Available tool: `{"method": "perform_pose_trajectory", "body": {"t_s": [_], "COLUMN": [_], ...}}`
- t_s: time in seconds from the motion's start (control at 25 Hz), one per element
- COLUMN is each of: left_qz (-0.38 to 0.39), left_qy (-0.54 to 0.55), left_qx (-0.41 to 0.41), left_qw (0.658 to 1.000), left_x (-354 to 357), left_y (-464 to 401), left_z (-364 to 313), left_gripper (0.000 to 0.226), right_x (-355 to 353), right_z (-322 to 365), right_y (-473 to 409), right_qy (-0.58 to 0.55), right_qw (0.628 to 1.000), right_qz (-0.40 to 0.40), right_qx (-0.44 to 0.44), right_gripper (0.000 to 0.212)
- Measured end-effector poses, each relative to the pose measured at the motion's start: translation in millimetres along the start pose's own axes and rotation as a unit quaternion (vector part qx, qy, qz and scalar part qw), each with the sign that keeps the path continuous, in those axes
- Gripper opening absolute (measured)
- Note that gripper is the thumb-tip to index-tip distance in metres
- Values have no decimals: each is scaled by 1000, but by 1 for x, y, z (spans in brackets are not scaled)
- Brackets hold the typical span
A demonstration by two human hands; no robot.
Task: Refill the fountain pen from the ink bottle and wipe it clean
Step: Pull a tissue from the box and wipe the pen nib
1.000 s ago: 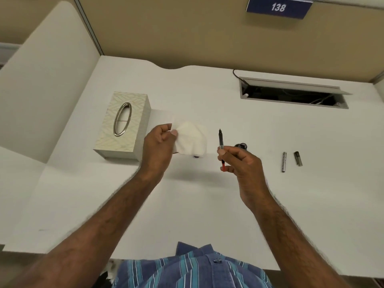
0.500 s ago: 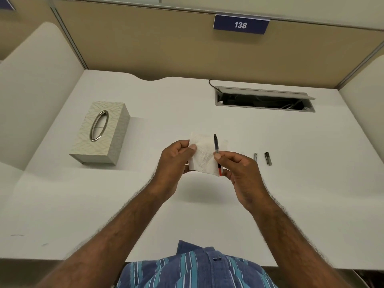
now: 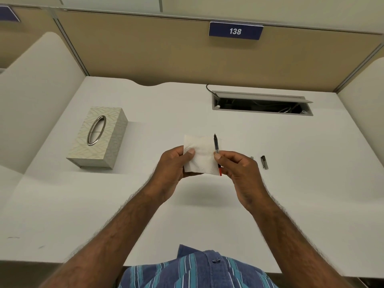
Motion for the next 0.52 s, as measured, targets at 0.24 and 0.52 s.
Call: {"method": "perform_pose_trajectory", "body": {"t_s": [0.24, 0.52], "left_qz": [-6, 89], "left_qy": [43, 167], "left_qx": [29, -17], "left_qw": [999, 982], "left_x": [-6, -2], "left_y": [2, 13], "left_z": [-9, -20], "left_gripper": [35, 58], "right_x": [4, 17], "right_z": [1, 0], "right_y": [14, 22], "right_qy": [97, 97], "right_qw": [995, 994], "right_qz": [0, -20], "right_qx": [-34, -52], "right_gripper": [9, 7]}}
Point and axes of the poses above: each hand's wrist, its own y-axis away from the middle knuckle, its own x-axis out of the palm, z = x × y, the point moved 1 cm from there along -y, towards the middle knuckle, and after that the axes turned 5 degrees about -y, right-handed, at the moved point
